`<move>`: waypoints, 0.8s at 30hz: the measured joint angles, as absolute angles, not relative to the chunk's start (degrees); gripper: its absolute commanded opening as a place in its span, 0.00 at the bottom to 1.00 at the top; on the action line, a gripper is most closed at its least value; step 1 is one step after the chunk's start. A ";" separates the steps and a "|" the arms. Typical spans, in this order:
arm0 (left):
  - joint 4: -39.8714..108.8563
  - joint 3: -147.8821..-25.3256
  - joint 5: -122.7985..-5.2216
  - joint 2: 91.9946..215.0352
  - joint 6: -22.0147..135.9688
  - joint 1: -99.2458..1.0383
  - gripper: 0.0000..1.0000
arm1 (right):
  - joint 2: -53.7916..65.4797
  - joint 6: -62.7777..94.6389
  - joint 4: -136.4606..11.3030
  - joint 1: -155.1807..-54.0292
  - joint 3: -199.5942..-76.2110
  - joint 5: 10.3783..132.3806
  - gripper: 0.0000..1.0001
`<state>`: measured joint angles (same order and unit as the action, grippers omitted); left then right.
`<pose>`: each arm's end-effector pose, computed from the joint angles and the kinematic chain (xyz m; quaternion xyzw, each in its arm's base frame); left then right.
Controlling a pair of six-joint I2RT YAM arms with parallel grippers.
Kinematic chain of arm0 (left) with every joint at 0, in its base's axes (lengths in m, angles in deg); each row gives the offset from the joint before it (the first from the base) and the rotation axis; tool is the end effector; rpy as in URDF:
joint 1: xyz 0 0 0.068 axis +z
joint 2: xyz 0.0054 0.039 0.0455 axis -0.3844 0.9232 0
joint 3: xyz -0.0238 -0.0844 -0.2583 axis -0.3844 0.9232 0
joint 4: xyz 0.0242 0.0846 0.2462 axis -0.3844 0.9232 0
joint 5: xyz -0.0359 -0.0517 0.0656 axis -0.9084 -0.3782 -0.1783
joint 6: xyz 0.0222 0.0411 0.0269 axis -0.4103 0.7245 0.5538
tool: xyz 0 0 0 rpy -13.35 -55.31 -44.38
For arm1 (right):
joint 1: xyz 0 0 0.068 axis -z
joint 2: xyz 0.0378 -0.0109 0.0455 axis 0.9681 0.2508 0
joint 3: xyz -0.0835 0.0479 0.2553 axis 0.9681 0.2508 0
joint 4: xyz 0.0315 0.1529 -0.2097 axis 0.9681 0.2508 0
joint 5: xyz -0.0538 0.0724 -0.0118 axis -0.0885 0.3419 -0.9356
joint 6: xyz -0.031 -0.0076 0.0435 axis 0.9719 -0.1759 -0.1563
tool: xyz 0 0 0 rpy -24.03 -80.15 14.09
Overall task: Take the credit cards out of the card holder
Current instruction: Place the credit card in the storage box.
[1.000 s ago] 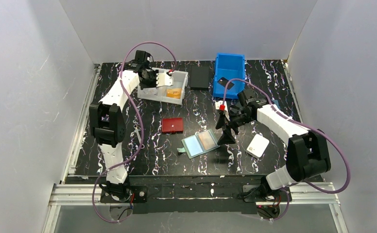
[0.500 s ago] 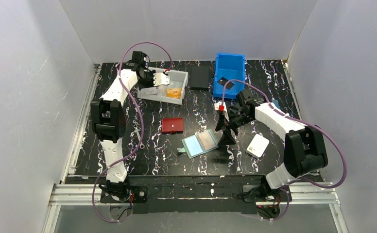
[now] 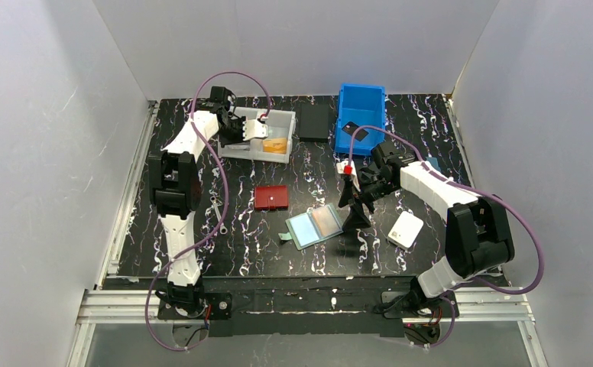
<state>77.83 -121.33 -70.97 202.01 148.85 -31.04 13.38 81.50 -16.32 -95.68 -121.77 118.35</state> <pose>0.4695 -0.0790 0.2262 0.6925 0.6562 0.0560 0.2944 0.2525 0.1238 0.2188 -0.6040 0.6451 0.3940 0.2527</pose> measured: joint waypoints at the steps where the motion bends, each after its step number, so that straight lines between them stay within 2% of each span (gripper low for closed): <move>1: 77.83 -121.37 -71.27 202.35 148.82 -30.94 0.03 | 13.38 81.49 -16.32 -95.68 -121.77 118.35 0.98; 24: 76.81 -123.36 -72.35 204.57 145.63 -30.57 0.12 | 14.11 81.67 -16.15 -95.68 -121.77 118.56 0.98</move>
